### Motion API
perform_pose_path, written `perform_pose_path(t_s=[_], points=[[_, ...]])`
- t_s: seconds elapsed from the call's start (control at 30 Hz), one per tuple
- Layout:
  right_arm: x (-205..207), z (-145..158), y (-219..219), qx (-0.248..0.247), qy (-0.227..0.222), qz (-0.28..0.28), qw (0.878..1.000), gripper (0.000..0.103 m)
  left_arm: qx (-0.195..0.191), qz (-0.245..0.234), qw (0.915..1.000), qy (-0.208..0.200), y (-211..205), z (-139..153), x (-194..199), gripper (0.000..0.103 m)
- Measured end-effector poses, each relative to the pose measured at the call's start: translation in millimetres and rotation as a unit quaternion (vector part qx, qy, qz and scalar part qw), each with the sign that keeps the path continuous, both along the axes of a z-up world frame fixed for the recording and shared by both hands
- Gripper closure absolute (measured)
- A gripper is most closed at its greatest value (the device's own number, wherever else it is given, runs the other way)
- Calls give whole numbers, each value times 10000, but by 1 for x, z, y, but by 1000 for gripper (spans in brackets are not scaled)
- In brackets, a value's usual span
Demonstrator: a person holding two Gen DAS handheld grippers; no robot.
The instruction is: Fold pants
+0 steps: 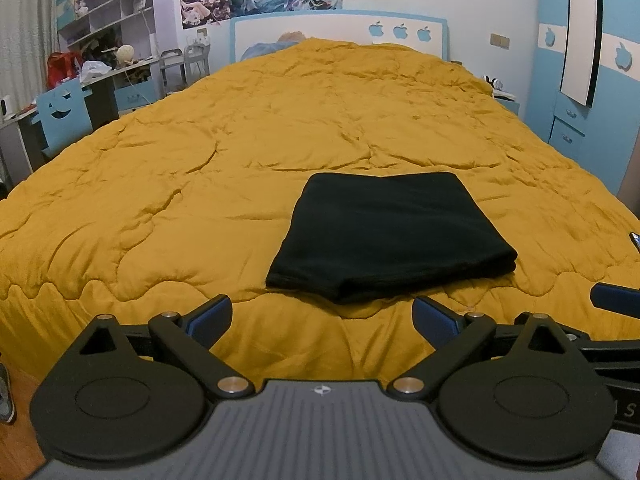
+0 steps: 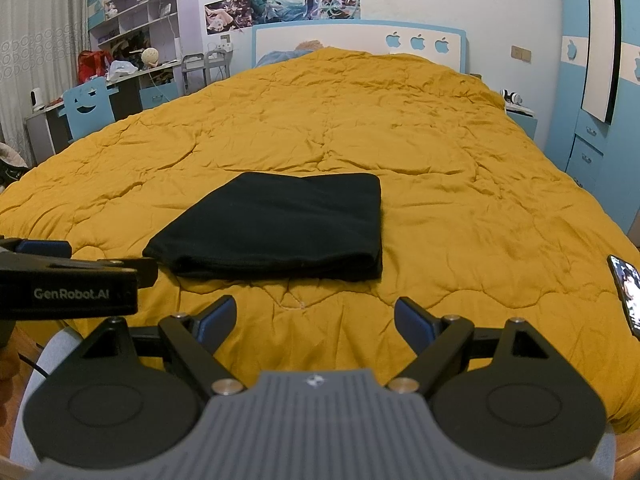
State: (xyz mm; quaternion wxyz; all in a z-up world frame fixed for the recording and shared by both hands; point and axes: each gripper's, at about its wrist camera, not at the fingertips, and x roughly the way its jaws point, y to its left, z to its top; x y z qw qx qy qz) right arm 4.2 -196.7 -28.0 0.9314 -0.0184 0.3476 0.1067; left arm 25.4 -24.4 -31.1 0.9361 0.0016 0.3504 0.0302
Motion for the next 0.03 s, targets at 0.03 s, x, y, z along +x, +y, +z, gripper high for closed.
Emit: perform_pose_path(t_s=[0.03], points=[[0, 0, 0, 1, 1, 1, 10000, 21, 21, 15, 10000, -9, 0, 0, 0, 0]])
